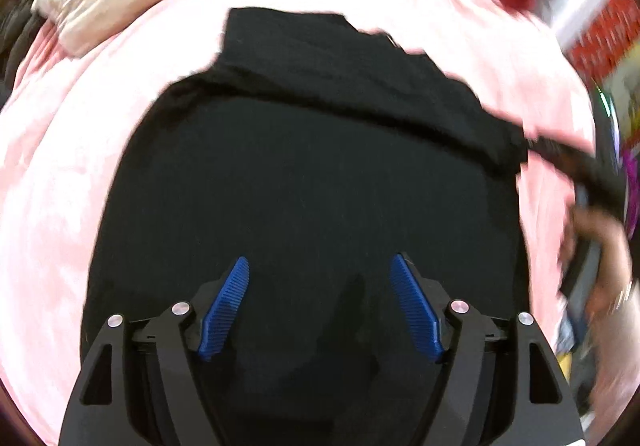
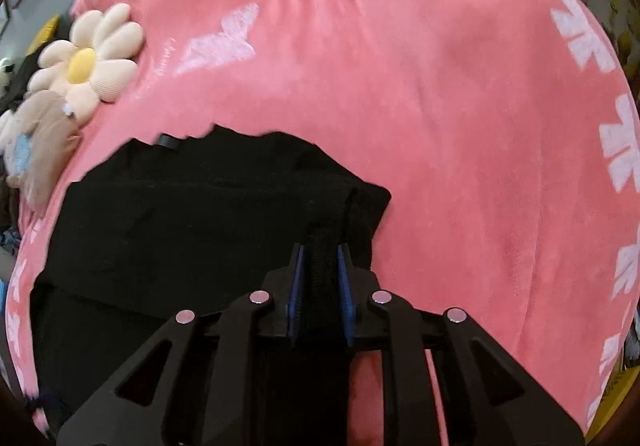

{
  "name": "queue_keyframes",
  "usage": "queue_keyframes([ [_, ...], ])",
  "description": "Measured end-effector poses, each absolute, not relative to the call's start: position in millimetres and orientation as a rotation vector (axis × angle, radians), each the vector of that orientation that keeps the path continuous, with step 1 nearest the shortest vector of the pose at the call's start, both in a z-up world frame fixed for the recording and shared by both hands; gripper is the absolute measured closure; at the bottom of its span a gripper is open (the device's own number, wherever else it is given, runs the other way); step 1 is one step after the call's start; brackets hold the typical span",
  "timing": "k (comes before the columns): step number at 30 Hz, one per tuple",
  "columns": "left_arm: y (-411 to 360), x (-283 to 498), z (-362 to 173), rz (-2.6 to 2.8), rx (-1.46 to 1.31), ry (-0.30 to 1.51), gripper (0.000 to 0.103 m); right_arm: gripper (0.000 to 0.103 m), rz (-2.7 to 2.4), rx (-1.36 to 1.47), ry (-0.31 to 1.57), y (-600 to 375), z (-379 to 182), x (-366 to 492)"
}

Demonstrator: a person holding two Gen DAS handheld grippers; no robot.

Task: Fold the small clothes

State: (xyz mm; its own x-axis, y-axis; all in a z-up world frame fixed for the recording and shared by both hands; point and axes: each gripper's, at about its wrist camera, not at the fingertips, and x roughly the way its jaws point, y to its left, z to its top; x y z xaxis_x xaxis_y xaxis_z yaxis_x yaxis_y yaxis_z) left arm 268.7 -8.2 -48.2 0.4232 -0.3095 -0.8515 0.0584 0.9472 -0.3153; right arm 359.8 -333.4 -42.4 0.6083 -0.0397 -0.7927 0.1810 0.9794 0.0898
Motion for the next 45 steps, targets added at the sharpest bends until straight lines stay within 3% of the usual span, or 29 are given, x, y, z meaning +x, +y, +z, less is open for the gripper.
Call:
queue_keyframes([
  [7, 16.1, 362.4, -34.1, -0.192, -0.401, 1.054, 0.032, 0.086, -0.139, 0.257, 0.926, -353.8, -48.2, 344.6],
  [9, 18.1, 387.5, -48.2, -0.109, -0.334, 1.074, 0.041, 0.086, -0.131, 0.306, 0.942, -357.0, -53.3, 331.1],
  [10, 22.6, 399.5, -59.9, -0.037, -0.280, 1.100, 0.060, 0.086, -0.130, 0.322, 0.950, -358.3, -56.7, 324.7],
  [11, 28.3, 404.2, -67.6, 0.009, -0.264, 1.115, 0.072, 0.086, -0.135, 0.317, 0.960, -357.8, -59.3, 315.4],
  [14, 43.8, 402.3, -68.4, 0.008, -0.296, 1.086, 0.072, 0.082, -0.150, 0.280, 0.976, -354.8, -64.2, 284.2],
  [15, 42.6, 398.6, -66.0, 0.009, -0.262, 1.087, 0.072, 0.069, -0.153, 0.277, 0.978, -354.1, -65.1, 273.7],
  [16, 40.4, 391.1, -60.9, 0.019, -0.222, 1.084, 0.069, 0.063, -0.159, 0.278, 0.980, -353.0, -66.0, 259.0],
  [17, 39.5, 378.7, -54.2, 0.003, -0.207, 1.064, 0.057, 0.059, -0.155, 0.281, 0.986, -351.4, -67.0, 245.1],
  [19, 44.0, 355.9, -44.8, -0.022, -0.206, 1.035, 0.037, 0.059, -0.157, 0.264, 1.012, -346.4, -69.9, 222.1],
  [20, 46.4, 344.3, -41.3, -0.031, -0.207, 1.024, 0.036, 0.059, -0.148, 0.254, 1.027, -342.8, -71.7, 210.2],
  [29, 79.1, 242.9, -60.0, -0.028, -0.245, 1.151, 0.035, 0.046, -0.111, 0.290, 1.126, -319.7, -85.4, 148.3],
  [31, 84.2, 223.2, -61.9, -0.035, -0.268, 1.173, 0.035, 0.037, -0.119, 0.314, 1.141, -317.4, -84.6, 130.9],
  [34, 87.4, 197.9, -65.2, -0.056, -0.276, 1.194, 0.029, 0.036, -0.096, 0.391, 1.193, -315.1, -92.9, 105.8],
  [42, 89.8, 162.4, -78.3, -0.047, -0.250, 1.231, 0.024, 0.033, -0.137, 0.336, 1.202, -296.0, -102.4, 85.2],
  [44, 91.2, 156.4, -79.3, -0.072, -0.281, 1.231, 0.024, 0.040, -0.132, 0.330, 1.183, -291.2, -103.5, 83.3],
  [45, 92.7, 152.8, -80.1, -0.082, -0.288, 1.215, 0.025, 0.047, -0.123, 0.328, 1.179, -289.3, -103.7, 83.1],
])
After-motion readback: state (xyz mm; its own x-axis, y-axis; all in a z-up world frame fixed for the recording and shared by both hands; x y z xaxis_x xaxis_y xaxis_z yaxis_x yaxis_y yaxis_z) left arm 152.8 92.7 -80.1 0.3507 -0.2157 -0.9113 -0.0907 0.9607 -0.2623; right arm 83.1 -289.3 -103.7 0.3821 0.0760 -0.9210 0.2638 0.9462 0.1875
